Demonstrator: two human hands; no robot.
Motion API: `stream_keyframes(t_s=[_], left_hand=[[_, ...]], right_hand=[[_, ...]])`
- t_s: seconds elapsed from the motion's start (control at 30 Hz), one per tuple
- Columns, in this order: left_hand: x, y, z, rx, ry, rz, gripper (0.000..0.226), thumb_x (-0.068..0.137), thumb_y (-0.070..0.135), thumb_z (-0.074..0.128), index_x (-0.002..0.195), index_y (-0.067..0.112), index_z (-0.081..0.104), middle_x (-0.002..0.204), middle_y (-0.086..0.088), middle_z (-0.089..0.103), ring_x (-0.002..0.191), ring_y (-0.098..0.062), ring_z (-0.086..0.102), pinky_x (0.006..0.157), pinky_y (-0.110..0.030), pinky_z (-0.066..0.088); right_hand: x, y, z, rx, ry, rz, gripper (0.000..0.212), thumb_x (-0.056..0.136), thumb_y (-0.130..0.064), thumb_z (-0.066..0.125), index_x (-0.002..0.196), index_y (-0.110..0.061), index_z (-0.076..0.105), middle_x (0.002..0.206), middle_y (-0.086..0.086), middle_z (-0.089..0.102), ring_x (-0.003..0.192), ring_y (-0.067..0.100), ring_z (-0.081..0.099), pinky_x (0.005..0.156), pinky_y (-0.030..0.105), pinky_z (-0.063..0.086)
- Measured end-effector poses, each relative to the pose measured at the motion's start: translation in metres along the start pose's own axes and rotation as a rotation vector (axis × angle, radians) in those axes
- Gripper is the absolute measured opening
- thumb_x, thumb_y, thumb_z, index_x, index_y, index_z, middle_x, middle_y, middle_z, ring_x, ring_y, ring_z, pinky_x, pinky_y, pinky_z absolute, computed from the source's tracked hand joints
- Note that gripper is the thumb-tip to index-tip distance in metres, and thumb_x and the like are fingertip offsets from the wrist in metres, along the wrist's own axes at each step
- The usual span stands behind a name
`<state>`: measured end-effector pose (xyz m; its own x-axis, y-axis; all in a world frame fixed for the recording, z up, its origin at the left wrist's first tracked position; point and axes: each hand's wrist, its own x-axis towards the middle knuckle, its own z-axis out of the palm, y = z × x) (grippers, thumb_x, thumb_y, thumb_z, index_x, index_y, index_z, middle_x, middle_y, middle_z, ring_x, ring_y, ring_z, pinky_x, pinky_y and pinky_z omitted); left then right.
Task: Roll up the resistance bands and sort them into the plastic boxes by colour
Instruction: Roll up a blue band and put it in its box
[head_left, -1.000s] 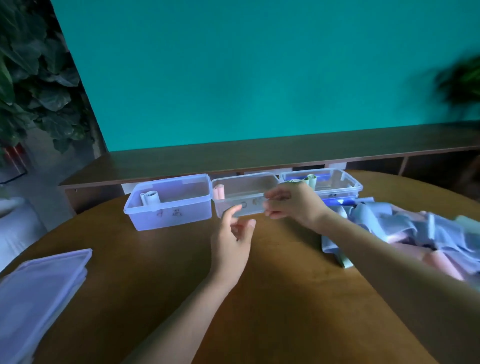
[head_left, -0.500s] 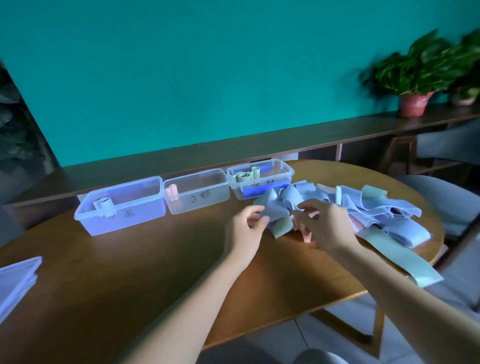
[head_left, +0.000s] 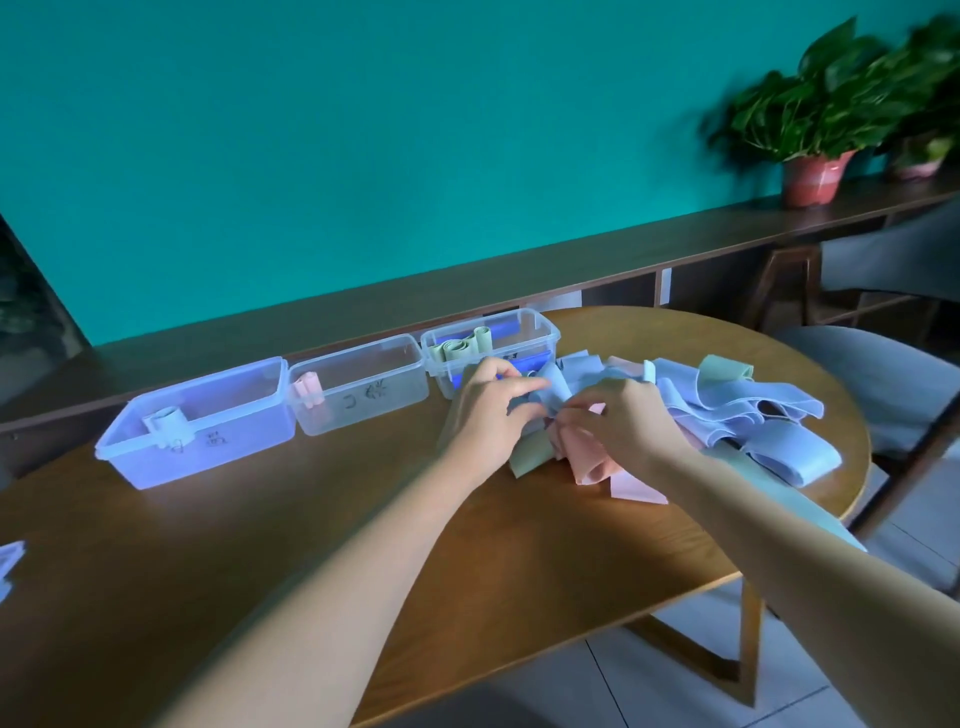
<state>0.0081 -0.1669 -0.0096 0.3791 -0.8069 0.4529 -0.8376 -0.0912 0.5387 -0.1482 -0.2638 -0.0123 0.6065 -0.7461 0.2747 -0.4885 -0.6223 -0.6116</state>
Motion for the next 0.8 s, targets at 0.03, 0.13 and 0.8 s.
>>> stream_keyframes(t_s=[0.03,0.13,0.8], left_hand=[[0.003,0.000,-0.001,0.022,-0.025,0.011,0.026,0.091,0.029,0.073,0.117,0.032,0.074,0.107,0.011,0.046,0.103,-0.009,0.043,0.086,-0.023,0.040],[0.010,0.006,-0.007,0.051,-0.058,0.045,0.022,0.090,0.028,0.074,0.112,0.029,0.077,0.108,0.012,0.045,0.107,-0.010,0.039,0.090,-0.024,0.036],[0.009,0.110,-0.134,-0.318,0.338,0.049,0.007,0.092,0.025,0.070,0.090,0.021,0.076,0.091,0.007,0.075,0.090,-0.011,0.069,0.088,-0.035,0.054]], right_hand=[[0.001,0.000,-0.001,0.020,0.010,-0.046,0.012,0.094,-0.027,0.067,0.092,-0.025,0.079,0.093,-0.002,0.071,0.077,0.013,0.060,0.064,0.026,0.049],[0.004,0.000,-0.006,0.108,0.079,-0.172,0.011,0.095,-0.026,0.069,0.092,-0.024,0.079,0.092,-0.010,0.066,0.073,0.002,0.054,0.067,0.022,0.040],[0.007,-0.125,-0.131,0.327,0.257,-0.411,0.012,0.086,-0.031,0.079,0.095,-0.023,0.078,0.086,-0.011,0.075,0.085,0.009,0.068,0.075,0.011,0.047]])
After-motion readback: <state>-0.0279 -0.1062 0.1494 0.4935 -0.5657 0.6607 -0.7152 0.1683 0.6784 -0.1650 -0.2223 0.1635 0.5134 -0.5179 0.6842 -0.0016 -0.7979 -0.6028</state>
